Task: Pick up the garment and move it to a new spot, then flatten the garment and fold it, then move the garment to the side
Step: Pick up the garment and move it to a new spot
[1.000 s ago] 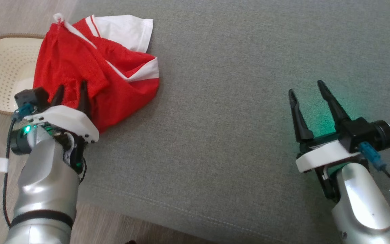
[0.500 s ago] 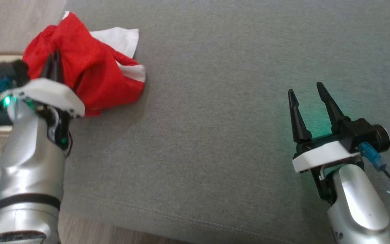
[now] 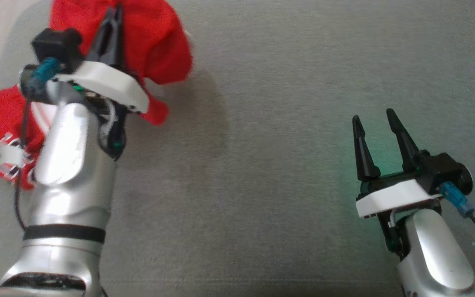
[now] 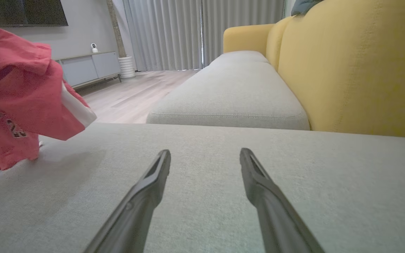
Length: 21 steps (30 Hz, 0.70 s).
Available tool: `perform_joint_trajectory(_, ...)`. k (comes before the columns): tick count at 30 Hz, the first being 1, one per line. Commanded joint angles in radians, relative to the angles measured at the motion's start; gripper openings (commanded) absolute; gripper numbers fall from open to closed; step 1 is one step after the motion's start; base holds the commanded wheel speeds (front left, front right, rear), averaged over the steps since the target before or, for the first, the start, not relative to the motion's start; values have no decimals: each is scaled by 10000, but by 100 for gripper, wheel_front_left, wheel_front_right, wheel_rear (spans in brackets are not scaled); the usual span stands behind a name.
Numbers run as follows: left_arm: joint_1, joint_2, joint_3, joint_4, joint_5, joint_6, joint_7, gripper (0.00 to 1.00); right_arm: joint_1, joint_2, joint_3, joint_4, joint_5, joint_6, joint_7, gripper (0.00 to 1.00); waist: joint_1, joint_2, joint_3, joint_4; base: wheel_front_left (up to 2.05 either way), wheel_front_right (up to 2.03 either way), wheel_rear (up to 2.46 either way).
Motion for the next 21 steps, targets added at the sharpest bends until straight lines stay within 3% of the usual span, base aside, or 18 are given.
perform_joint_trajectory(1, -362, 224, 103, -423, 34, -24, -121, 0, -84, 99, 234, -347, 88, 67, -107, 100, -1, 0, -131, -596, 0, 0, 0)
perform_joint_trajectory(6, -133, 28, -829, -639, -371, -40, -121, 0, 18, 101, 287, -403, 268, 67, -107, 100, -1, 0, -224, -1523, 0, 0, 0)
perform_joint_trajectory(10, 120, 10, -2216, -962, -1485, 83, -121, 0, 128, 101, 295, -405, 311, 67, -107, 100, -1, 0, -220, -2142, 0, 0, 0)
perform_joint_trajectory(16, 263, 7, -4249, -1751, -2811, 921, -122, 0, 164, 102, 320, -495, 452, 67, -107, 100, -1, 0, -89, -2824, 0, 0, 0)
perform_joint_trajectory(21, 397, 6, -5068, -1641, -3023, 1658, -122, 0, 182, 102, 359, -566, 513, 67, -107, 100, -1, 0, -17, -3022, 0, 0, 0)
